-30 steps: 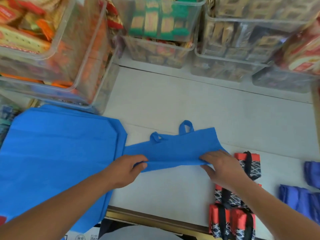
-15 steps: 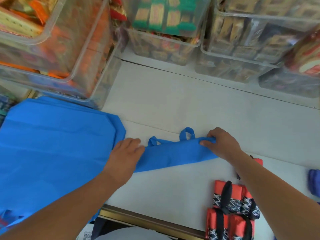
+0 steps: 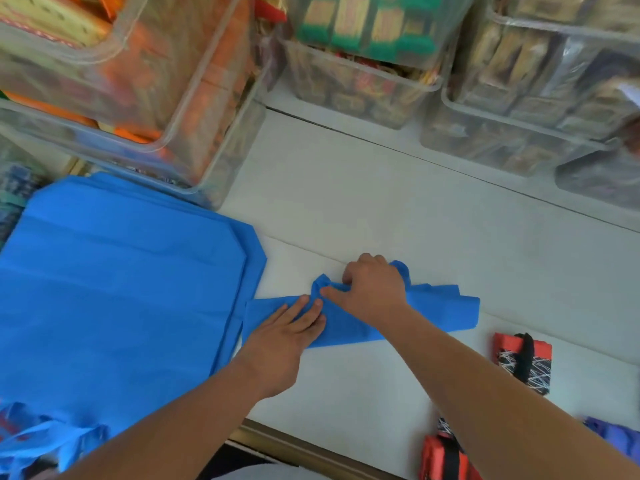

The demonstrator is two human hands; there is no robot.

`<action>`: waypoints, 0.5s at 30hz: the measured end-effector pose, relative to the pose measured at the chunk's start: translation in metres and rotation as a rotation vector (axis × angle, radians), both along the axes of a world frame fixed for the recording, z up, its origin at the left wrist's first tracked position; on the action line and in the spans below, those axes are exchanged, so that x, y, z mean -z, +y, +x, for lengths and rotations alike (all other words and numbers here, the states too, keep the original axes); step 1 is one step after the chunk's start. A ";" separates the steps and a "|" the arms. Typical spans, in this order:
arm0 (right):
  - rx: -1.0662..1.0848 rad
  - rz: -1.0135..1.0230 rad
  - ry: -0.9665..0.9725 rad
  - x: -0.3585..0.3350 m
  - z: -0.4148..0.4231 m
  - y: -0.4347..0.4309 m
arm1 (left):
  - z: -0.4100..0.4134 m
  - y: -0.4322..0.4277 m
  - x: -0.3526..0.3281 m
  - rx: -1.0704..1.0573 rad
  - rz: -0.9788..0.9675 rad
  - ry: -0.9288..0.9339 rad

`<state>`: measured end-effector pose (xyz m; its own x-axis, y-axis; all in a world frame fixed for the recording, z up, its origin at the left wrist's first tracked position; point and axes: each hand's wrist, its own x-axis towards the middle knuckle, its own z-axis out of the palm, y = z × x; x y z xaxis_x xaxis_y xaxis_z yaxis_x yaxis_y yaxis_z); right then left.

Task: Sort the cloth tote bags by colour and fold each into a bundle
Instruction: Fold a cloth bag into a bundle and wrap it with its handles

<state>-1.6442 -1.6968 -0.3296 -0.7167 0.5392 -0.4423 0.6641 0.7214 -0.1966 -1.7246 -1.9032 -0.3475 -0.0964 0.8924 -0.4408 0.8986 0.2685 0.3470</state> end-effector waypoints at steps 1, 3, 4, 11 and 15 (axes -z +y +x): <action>-0.010 -0.008 -0.059 0.000 -0.007 -0.002 | -0.003 0.000 -0.002 0.015 -0.017 -0.016; -0.047 -0.060 -0.117 -0.003 -0.016 -0.006 | -0.005 0.000 -0.004 0.018 -0.023 -0.031; -0.071 -0.091 -0.117 -0.003 -0.019 -0.007 | -0.005 0.000 -0.004 0.003 -0.019 -0.033; -0.061 -0.317 -0.055 -0.024 -0.033 0.029 | -0.007 -0.002 -0.009 -0.009 -0.066 -0.086; -0.262 -0.075 -0.177 -0.052 -0.050 0.079 | -0.010 0.000 -0.011 0.006 -0.099 -0.081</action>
